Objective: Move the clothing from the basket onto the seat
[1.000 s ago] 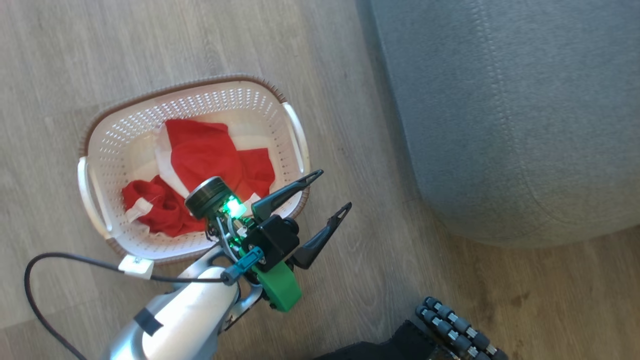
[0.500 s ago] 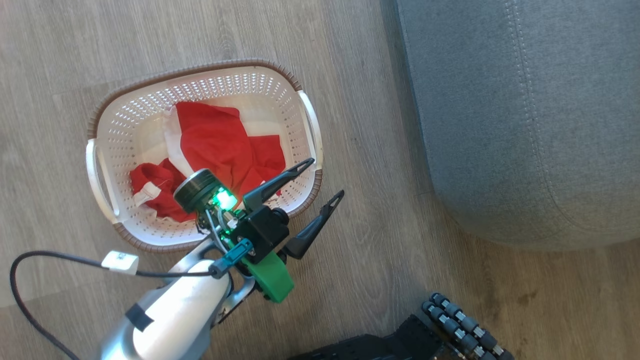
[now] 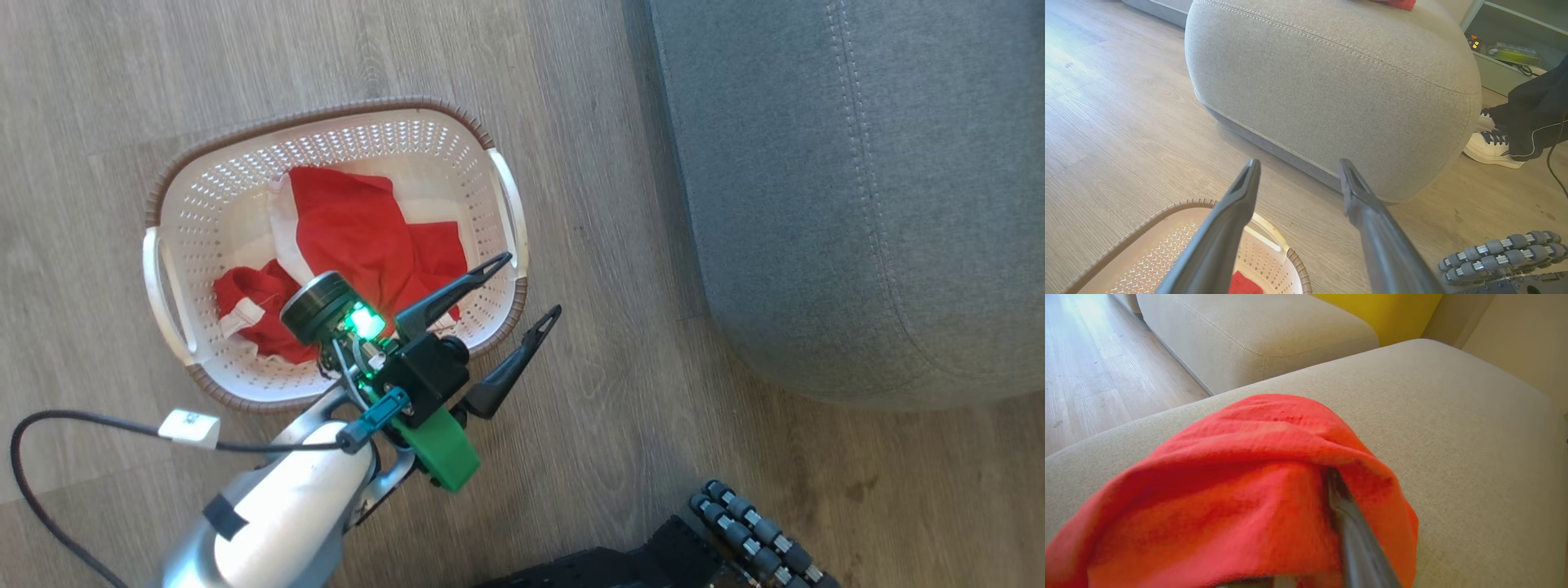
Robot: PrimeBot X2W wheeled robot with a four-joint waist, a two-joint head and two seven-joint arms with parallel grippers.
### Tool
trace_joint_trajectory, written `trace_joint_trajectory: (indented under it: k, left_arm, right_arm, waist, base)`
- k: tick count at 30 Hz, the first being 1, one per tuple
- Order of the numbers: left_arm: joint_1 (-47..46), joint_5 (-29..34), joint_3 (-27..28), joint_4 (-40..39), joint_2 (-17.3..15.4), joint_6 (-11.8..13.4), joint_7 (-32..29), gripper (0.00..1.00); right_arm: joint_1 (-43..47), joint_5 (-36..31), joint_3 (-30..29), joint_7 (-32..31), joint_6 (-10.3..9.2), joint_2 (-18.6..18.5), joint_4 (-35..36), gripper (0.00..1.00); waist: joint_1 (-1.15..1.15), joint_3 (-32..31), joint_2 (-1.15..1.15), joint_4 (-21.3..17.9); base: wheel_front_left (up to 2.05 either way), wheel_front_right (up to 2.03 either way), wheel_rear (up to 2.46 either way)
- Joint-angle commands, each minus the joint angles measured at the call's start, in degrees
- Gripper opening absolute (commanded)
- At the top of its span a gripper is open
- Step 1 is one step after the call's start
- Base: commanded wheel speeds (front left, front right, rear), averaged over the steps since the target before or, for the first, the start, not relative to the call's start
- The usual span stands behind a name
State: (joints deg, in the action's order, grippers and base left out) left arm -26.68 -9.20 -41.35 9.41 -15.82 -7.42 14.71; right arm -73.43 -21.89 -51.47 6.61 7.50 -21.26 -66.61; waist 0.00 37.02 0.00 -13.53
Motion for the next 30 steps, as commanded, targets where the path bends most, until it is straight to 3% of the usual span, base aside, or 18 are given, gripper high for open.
trace_joint_trajectory:
  k: [1, 13, 21, 30]
  left_arm:
    - [0.6, -0.3, 1.6, -2.0, -0.2, -0.1, 0.3, 1.0]
    - [2.2, -0.3, 2.0, -1.4, 1.5, -0.1, 0.3, 1.0]
    - [4.3, -0.5, 2.6, 0.0, 3.4, -0.1, 0.3, 1.0]
    - [9.0, -1.7, 5.1, 1.6, 7.7, -0.1, 0.3, 1.0]
  right_arm:
    - [-1.6, -1.3, -0.7, -0.7, -0.01, -0.7, 1.6, 1.0]
    - [-0.2, -6.9, -2.4, -3.1, -0.01, 0.5, 0.7, 1.0]
    - [0.3, -9.0, -0.8, -2.5, -0.01, 0.7, -0.5, 1.0]
    - [-1.9, -9.6, 3.8, 2.0, -0.01, 0.4, -3.3, 1.0]
  waist:
    - [0.0, -0.3, 0.0, 0.0]
    - [0.0, -6.6, 0.0, -1.1]
    - [0.0, -12.5, 0.0, -2.6]
    - [0.0, -22.5, 0.0, -2.8]
  base:
    - [0.0, 0.0, 0.0]
    - [0.0, 0.0, 0.0]
    - [0.0, 0.0, 0.0]
    - [0.0, 0.0, 0.0]
